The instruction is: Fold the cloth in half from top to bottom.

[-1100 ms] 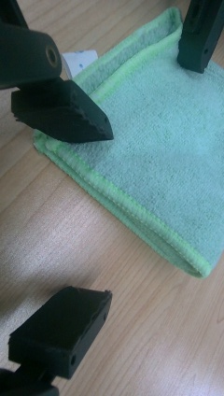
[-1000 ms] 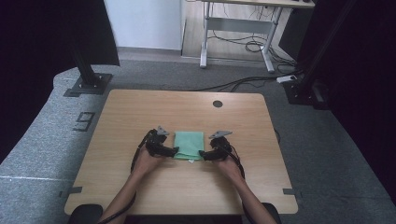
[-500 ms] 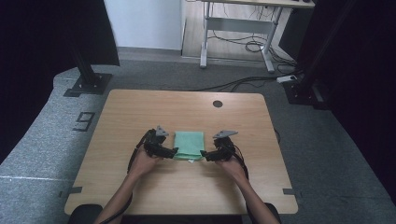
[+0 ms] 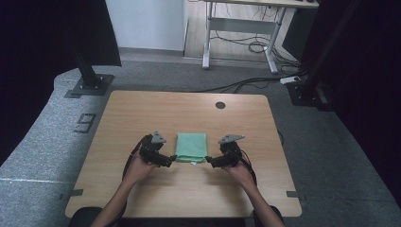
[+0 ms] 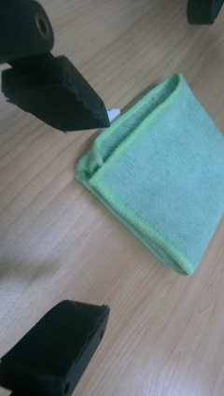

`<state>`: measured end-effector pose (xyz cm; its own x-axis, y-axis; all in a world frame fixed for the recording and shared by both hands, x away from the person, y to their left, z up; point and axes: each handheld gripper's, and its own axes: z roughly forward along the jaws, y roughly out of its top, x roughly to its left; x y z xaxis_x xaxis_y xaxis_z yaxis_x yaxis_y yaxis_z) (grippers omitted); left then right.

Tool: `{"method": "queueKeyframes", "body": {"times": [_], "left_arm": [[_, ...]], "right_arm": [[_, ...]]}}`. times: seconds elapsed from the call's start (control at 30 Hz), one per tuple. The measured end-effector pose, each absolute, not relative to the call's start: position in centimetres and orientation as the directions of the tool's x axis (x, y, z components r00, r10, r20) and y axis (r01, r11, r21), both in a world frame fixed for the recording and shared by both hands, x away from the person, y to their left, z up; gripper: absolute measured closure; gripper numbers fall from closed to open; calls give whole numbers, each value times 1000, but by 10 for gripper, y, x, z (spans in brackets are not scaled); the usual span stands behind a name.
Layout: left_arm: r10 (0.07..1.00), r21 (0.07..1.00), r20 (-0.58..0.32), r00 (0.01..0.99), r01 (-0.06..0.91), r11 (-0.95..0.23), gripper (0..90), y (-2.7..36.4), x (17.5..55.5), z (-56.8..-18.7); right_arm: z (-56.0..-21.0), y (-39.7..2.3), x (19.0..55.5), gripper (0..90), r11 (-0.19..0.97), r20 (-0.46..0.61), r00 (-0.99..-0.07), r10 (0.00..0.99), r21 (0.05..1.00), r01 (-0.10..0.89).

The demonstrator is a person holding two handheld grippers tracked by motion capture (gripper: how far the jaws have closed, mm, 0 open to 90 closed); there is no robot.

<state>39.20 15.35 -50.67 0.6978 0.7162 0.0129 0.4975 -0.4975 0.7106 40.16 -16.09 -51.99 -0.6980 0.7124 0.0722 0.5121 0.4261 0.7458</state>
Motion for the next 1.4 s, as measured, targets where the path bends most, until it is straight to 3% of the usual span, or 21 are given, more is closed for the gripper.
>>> {"method": "queueKeyframes", "body": {"times": [0.8,1.4], "left_arm": [[732,713,47,680,490,-501,0,201,352,-509],[747,691,30,664,527,-495,0,207,346,-534]], "right_arm": [[-510,-198,368,26,432,37,-684,729,749,502],[-542,-222,361,27,412,52,-637,769,722,556]]}}
